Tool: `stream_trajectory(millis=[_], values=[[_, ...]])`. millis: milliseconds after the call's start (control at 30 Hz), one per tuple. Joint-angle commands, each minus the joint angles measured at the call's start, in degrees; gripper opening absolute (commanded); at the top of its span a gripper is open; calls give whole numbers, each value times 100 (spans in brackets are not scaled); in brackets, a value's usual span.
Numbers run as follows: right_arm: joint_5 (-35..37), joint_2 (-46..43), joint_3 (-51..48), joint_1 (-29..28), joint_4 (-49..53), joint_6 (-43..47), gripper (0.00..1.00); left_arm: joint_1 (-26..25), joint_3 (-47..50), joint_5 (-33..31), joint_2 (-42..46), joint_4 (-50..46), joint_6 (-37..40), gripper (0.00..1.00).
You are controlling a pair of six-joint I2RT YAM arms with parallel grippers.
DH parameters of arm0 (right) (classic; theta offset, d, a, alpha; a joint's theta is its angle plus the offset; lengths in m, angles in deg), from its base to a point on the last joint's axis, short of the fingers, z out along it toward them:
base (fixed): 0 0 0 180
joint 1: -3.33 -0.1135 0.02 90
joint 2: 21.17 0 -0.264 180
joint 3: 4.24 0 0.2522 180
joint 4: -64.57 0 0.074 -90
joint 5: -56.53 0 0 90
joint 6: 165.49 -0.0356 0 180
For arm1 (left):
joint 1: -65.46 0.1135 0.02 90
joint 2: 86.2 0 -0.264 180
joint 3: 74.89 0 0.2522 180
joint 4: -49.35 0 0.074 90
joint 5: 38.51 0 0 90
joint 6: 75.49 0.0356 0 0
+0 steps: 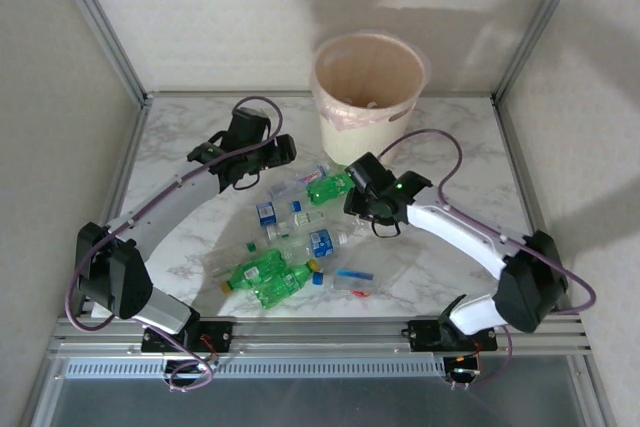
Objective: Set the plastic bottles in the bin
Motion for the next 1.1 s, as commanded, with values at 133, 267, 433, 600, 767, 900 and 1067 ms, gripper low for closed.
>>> stream_trajectory(millis=[133,267,433,600,767,900,1067], values=[[-19,-598,1569,-173,842,526,40,66,-422,-279,-80,117,-92,86],[34,-690,2483,-179,1039,748,40,66,-653,-304,-209,80,-86,86],[468,-411,3973,-97,1151,1162,42,75,-739,-253,-241,109,-235,86],[502,334,5273,409,1216,1609,38,75,-708,-374,-122,39,-292,86],[-97,1166,6327,1303,1224,1788,37,91,-603,-536,95,-24,-272,87],[-547,1750,6649,1917,1026,1918,36,110,-526,-546,212,2,-332,87],[-674,2417,6726,2317,775,2114,35,134,-480,-543,284,22,-351,87]])
